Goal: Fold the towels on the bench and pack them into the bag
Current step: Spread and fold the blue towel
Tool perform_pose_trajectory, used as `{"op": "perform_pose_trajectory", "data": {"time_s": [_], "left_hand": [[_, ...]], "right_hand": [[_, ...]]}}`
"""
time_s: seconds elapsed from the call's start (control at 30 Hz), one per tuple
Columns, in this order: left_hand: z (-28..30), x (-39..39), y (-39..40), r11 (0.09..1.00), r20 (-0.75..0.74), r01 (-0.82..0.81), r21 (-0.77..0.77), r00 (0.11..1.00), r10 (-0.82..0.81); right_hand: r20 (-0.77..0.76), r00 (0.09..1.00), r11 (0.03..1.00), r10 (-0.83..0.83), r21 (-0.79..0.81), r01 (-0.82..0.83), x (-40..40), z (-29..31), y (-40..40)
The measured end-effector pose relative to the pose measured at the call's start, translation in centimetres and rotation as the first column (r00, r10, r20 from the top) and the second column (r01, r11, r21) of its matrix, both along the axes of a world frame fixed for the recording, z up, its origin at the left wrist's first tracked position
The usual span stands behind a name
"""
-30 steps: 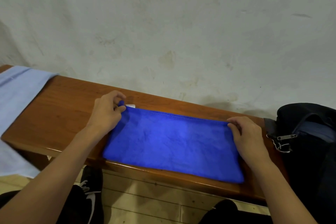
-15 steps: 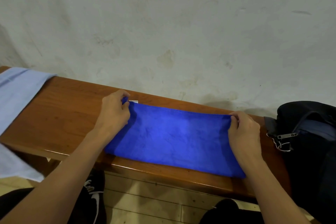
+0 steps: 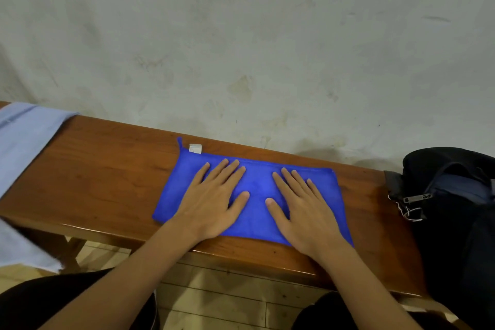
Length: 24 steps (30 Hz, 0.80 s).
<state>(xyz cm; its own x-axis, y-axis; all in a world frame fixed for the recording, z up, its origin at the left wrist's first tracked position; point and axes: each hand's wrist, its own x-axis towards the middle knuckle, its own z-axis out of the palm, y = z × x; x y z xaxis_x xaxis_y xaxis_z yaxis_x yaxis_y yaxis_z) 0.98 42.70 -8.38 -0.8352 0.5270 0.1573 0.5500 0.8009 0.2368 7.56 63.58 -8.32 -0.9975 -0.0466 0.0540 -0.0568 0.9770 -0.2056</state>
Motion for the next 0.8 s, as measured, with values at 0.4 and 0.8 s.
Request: {"op": "perform_pose_trajectory", "data": {"time_s": [0.4, 0.8], "left_hand": [[0.9, -1.7, -2.2, 0.994, 0.07, -0.102, 0.023, 0.992, 0.101], [4.2, -5.5, -7.6, 0.947, 0.359, -0.303, 0.105, 0.9, 0.248]], "right_hand": [[-0.048, 0.959, 0.956, -0.28, -0.109, 0.273, -0.3, 1.0, 3.4], [-0.062, 0.933, 0.908, -0.356, -0.26, 0.329, -0.7, 2.7, 5.2]]}}
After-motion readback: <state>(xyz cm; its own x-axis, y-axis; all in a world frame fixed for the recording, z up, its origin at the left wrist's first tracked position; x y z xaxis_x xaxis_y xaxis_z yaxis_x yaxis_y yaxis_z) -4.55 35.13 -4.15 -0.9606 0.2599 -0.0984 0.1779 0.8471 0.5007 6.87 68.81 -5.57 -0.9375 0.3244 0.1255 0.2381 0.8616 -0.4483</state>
